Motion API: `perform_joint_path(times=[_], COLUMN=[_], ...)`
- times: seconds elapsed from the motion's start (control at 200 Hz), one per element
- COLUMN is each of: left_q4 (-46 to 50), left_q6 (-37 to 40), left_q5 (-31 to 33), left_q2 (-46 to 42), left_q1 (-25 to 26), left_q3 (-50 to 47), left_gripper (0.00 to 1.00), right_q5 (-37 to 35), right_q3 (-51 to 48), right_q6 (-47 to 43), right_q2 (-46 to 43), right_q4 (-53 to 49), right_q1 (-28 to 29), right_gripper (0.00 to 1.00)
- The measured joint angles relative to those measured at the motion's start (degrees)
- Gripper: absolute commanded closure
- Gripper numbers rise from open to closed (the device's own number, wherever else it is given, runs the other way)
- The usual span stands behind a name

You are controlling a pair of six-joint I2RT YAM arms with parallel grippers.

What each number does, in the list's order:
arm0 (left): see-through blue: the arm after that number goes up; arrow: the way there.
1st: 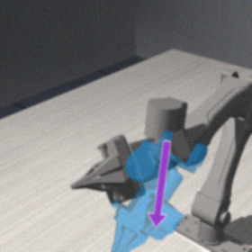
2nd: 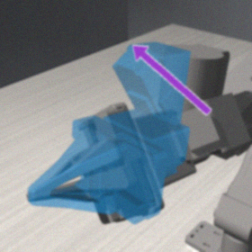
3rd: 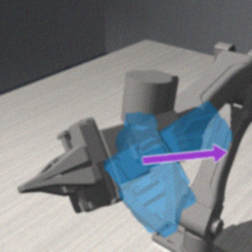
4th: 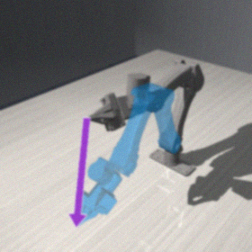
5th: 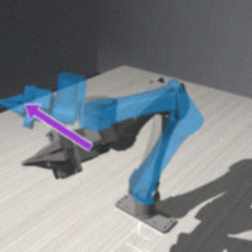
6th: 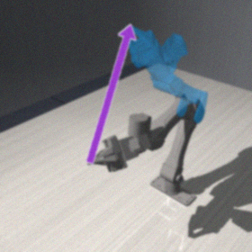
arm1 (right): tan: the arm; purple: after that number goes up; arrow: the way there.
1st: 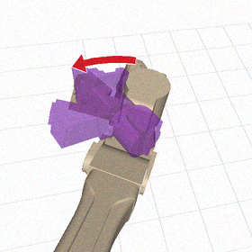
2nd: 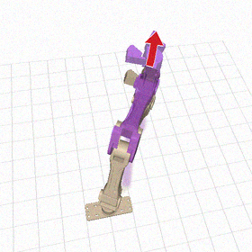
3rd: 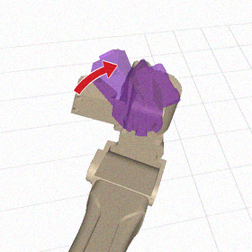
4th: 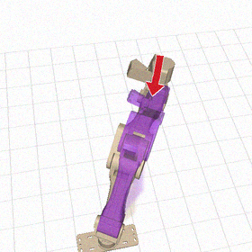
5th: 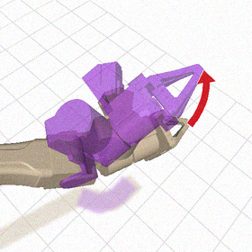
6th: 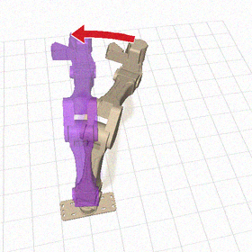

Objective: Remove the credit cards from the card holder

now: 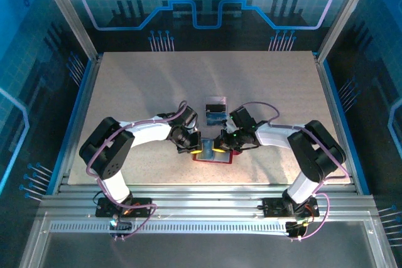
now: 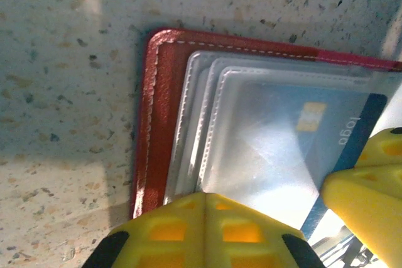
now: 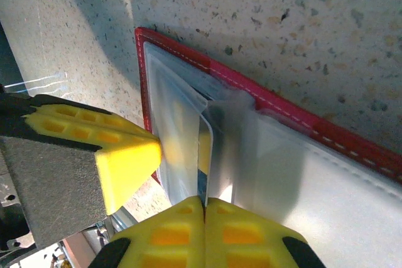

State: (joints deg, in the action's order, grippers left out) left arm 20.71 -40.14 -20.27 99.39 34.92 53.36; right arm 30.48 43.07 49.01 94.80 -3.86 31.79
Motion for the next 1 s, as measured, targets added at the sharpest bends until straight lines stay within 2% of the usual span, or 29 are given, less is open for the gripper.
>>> perform_joint_path(times=[0.19,0.285,0.385,0.62,1.0], left_q4=[0.5,0.4,0.4,0.7,1.1], left_q6=[-0.3,-0.3,-0.3,-0.4,-1.9], left_q5=[0.8,0.8,0.8,1.0,0.2], left_q2=[-0.5,-0.5,-0.5,-1.0,-1.6], left_q1=[0.0,0.0,0.0,0.0,0.1], left_q3=[-1.0,-1.0,-1.0,-1.7,-0.4], left_gripper=[0.99,0.99,0.99,0.97,0.96], right_q5=[0.0,0.1,0.2,1.1,4.8], right_q3=[-0.1,-0.4,-0.7,-1.2,-2.3], right_q6=[-1.3,-1.8,-2.1,-2.9,-1.8], right_q2=[-1.0,-1.3,-1.6,-2.3,1.7], right_q4=[-1.5,-1.8,-2.1,-2.5,3.7], right_q1=[-1.7,-2.3,-2.5,-3.1,-2.9], right_gripper=[0.91,0.94,0.91,0.92,0.92])
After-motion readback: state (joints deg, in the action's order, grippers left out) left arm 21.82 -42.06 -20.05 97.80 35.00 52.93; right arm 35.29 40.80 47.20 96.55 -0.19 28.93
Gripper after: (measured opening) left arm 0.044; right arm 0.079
